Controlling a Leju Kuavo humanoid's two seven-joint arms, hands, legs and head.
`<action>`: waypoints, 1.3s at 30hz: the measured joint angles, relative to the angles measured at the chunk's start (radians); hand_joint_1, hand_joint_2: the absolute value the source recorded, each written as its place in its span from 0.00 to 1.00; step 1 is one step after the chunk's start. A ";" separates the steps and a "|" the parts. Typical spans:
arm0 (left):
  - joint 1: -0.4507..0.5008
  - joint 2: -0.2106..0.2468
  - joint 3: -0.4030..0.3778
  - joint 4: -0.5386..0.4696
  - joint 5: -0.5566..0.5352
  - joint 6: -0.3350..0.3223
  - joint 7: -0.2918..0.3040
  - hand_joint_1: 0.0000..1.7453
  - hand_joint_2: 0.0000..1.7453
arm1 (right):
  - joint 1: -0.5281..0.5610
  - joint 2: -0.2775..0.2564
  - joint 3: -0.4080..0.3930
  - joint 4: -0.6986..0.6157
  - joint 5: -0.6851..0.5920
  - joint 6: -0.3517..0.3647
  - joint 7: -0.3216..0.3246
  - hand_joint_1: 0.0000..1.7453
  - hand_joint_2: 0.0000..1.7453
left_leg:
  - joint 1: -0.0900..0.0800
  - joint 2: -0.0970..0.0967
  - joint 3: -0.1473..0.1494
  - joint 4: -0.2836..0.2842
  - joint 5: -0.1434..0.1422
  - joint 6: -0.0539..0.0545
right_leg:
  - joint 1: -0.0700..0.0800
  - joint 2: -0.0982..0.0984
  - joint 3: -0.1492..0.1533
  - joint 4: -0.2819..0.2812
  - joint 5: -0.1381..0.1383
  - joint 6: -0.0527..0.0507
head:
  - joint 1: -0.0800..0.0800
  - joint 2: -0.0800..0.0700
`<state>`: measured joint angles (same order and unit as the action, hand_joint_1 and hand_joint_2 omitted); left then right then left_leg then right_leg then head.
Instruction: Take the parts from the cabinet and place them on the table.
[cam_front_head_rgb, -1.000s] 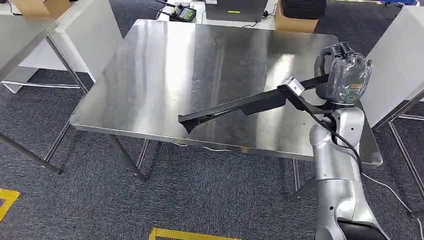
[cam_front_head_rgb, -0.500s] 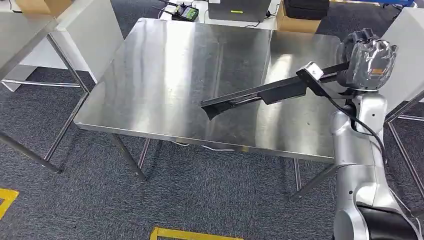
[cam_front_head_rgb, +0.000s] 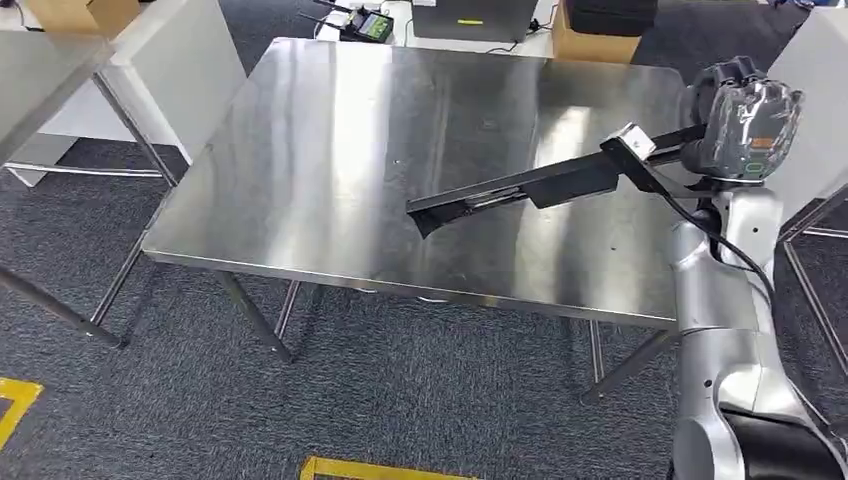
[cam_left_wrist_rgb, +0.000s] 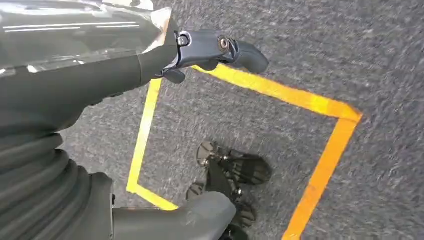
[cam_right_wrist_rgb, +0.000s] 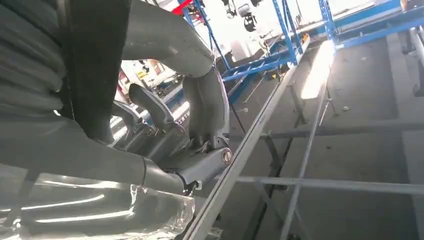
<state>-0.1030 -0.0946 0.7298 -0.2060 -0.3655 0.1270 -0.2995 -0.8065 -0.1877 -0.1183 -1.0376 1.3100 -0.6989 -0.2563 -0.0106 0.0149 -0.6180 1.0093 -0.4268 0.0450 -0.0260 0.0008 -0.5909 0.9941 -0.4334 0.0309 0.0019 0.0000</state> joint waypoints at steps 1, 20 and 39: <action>0.000 0.000 0.000 0.000 0.000 0.000 0.000 0.00 1.00 | -0.001 0.000 0.000 0.000 0.001 0.000 0.000 1.00 1.00 | 0.004 -0.005 -0.004 0.017 -0.011 -0.009 | -0.002 0.001 0.004 -0.001 -0.001 -0.002 | 0.001 0.000; 0.000 -0.001 0.001 0.000 -0.003 -0.001 0.002 0.00 1.00 | 0.015 -0.020 0.001 0.006 -0.018 0.000 -0.014 1.00 1.00 | 0.011 -0.015 -0.002 -0.016 0.014 0.030 | 0.010 0.006 -0.128 0.282 -0.144 0.002 | -0.002 0.000; 0.005 0.000 0.001 -0.001 -0.008 -0.002 -0.005 0.00 1.00 | 0.038 -0.013 0.008 0.010 0.003 0.000 0.008 1.00 1.00 | 0.026 -0.017 -0.109 0.182 -0.034 -0.038 | 0.003 0.007 0.028 0.001 -0.024 -0.024 | -0.010 0.000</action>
<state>-0.0979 -0.0950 0.7309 -0.2068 -0.3734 0.1255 -0.3044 -0.7690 -0.2007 -0.1102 -1.0277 1.3134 -0.6989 -0.2480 0.0152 -0.0021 -0.7274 1.1912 -0.4606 0.0072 -0.0234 0.0075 -0.5634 0.9954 -0.4572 0.0069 -0.0084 -0.0004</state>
